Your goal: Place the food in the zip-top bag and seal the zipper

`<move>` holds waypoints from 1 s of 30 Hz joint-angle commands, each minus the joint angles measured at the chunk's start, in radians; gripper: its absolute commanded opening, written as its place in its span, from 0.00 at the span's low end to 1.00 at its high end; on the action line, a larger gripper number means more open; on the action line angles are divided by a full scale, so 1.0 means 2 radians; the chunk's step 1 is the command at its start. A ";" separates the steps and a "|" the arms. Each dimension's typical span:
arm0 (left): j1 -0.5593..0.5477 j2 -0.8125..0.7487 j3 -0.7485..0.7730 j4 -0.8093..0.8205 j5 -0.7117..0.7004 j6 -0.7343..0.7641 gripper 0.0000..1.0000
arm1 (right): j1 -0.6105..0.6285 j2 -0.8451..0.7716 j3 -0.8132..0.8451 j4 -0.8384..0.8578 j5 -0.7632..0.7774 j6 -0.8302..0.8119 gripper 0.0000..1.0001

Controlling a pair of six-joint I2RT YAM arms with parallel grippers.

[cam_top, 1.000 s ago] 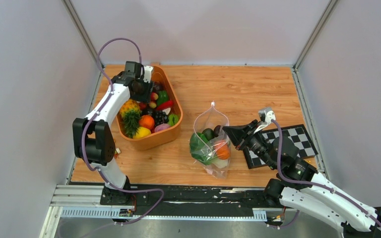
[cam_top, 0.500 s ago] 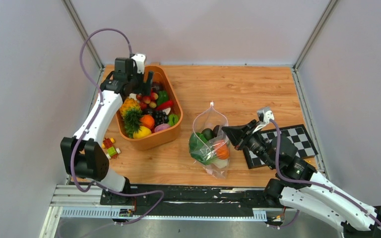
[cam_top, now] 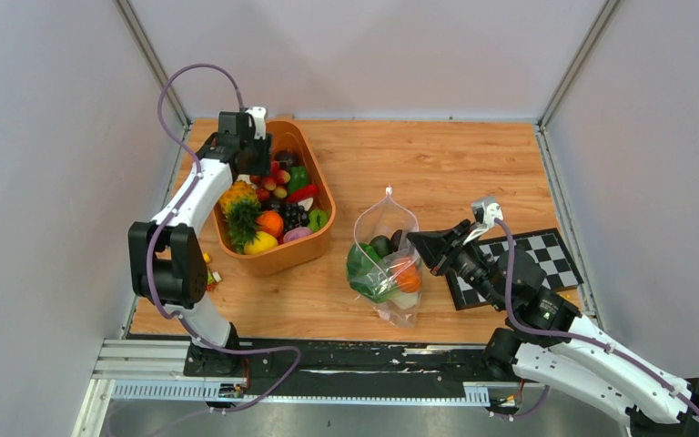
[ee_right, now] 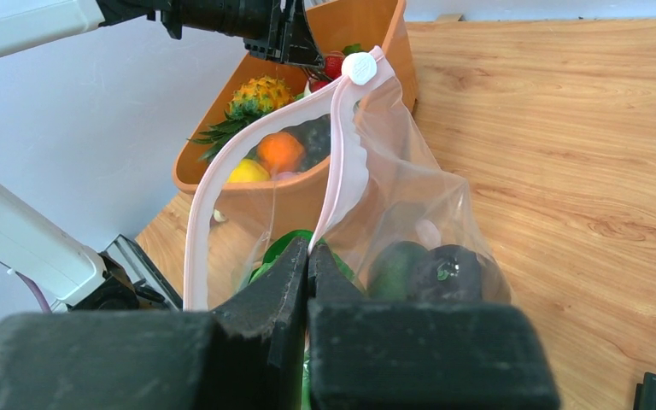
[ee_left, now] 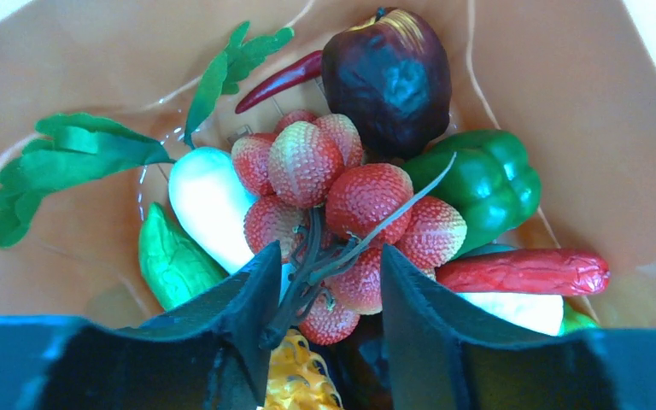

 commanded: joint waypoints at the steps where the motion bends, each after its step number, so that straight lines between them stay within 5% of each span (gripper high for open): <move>1: 0.012 -0.003 -0.006 0.034 0.024 -0.015 0.48 | -0.002 -0.002 0.008 0.011 0.001 0.009 0.00; 4: 0.012 -0.009 -0.011 0.032 0.029 -0.013 0.38 | -0.002 -0.003 0.007 0.012 0.003 0.010 0.00; 10: 0.012 -0.022 -0.005 0.021 0.048 -0.001 0.02 | -0.002 -0.001 0.008 0.013 0.000 0.011 0.00; 23: 0.012 -0.193 0.001 -0.018 0.117 -0.026 0.00 | -0.002 -0.007 0.006 0.009 0.005 0.014 0.00; 30: 0.011 -0.264 -0.009 -0.009 0.218 -0.071 0.00 | -0.002 -0.006 0.008 0.011 0.008 0.015 0.00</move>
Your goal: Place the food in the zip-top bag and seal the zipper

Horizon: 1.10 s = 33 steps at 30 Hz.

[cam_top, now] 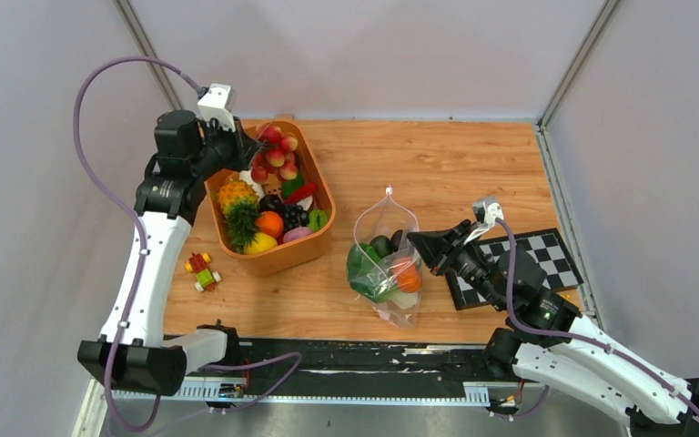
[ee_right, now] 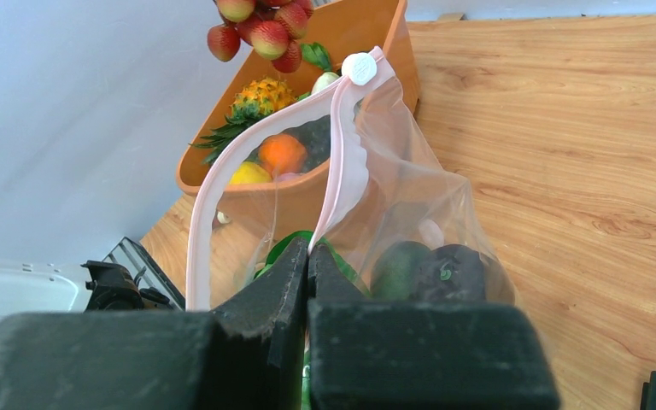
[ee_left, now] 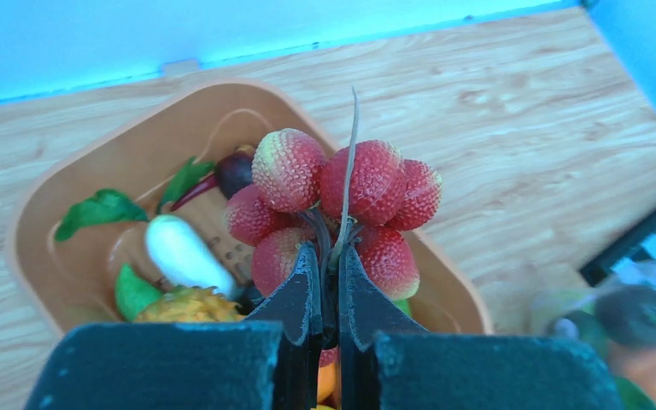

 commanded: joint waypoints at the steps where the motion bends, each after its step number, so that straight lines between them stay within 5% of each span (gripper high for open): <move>1: 0.001 -0.037 0.000 0.017 0.098 -0.048 0.00 | -0.002 -0.004 0.010 0.010 0.010 0.010 0.00; 16: -0.106 -0.136 -0.046 0.206 0.240 -0.211 0.00 | -0.002 0.064 0.084 -0.056 0.014 0.021 0.00; 27: -0.182 -0.149 -0.129 0.319 0.225 -0.281 0.00 | -0.002 0.056 0.064 -0.020 0.001 0.028 0.00; 33: -0.227 -0.131 -0.145 0.307 0.214 -0.267 0.00 | -0.002 0.045 0.060 -0.023 0.008 0.028 0.00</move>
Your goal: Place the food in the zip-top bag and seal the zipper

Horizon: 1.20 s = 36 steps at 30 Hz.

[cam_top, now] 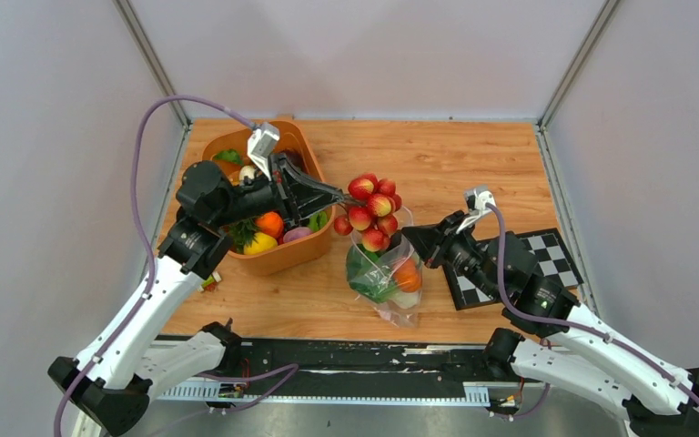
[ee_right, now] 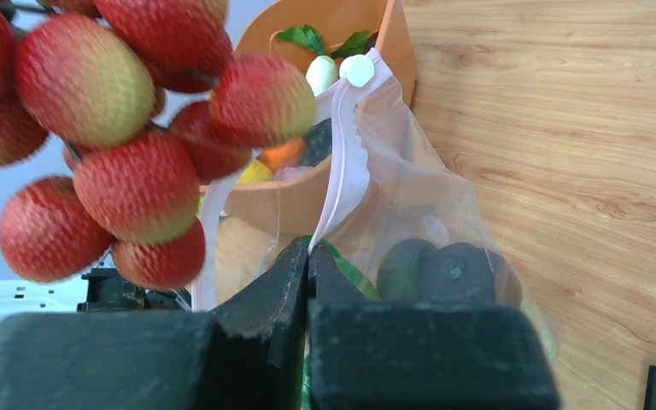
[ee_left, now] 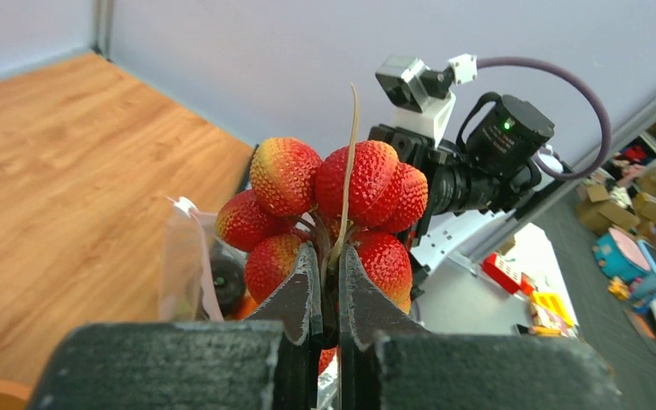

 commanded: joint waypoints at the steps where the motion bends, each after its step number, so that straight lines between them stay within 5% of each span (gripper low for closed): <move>1: -0.021 -0.001 -0.006 0.034 -0.016 -0.004 0.00 | -0.002 -0.014 0.000 0.019 0.005 0.007 0.00; 11: -0.036 0.014 0.040 -0.160 -0.088 0.106 0.00 | -0.002 -0.023 -0.003 0.021 0.004 0.004 0.00; 16: -0.052 0.037 0.058 -0.169 -0.097 0.109 0.00 | -0.002 -0.017 -0.002 0.033 -0.016 -0.004 0.00; 24: -0.117 0.057 0.084 -0.101 -0.160 0.044 0.00 | -0.002 0.016 0.002 0.035 -0.032 -0.003 0.00; 36: -0.137 0.034 -0.013 0.017 -0.209 -0.069 0.00 | -0.002 -0.004 -0.018 0.060 -0.008 0.015 0.00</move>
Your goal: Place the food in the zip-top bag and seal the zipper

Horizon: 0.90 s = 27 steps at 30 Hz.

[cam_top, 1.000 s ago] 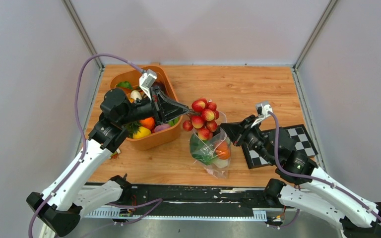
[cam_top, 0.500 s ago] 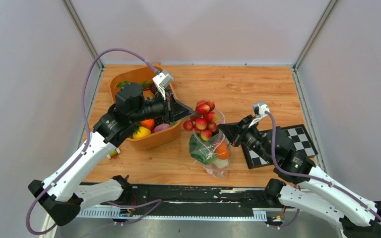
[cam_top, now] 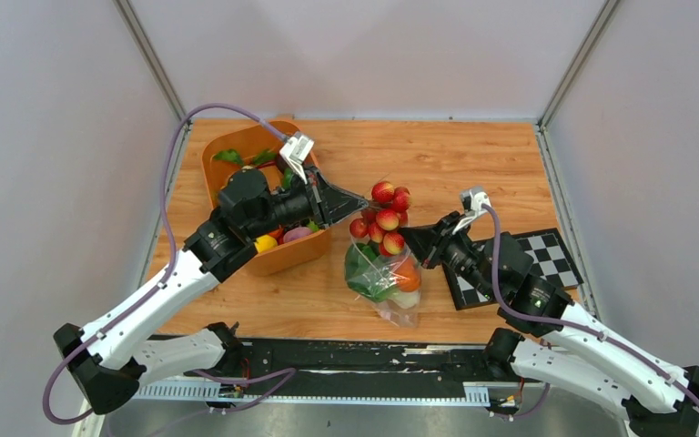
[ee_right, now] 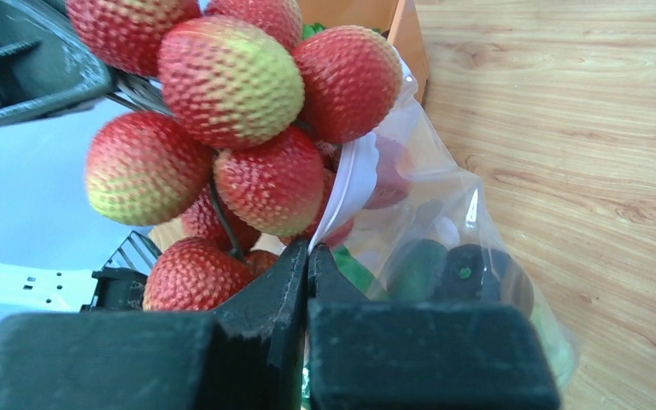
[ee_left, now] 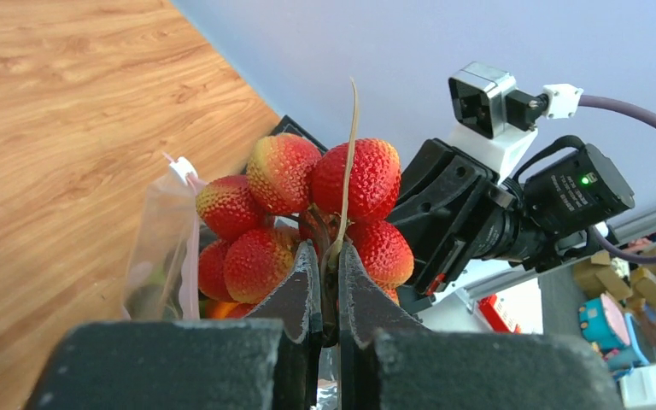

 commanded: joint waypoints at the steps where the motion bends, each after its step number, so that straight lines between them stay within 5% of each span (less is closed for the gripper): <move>1: -0.008 -0.010 -0.032 0.100 -0.005 -0.051 0.00 | -0.002 -0.009 -0.001 0.035 0.008 0.013 0.00; 7: -0.015 -0.030 -0.120 0.197 0.006 -0.089 0.00 | -0.002 -0.018 0.001 0.029 0.031 0.014 0.00; 20: -0.017 -0.079 -0.060 -0.080 -0.059 0.088 0.00 | -0.003 -0.019 0.009 0.013 0.060 0.018 0.00; 27: -0.018 -0.052 -0.038 -0.105 0.032 0.138 0.00 | -0.002 -0.010 0.013 0.024 0.046 0.014 0.00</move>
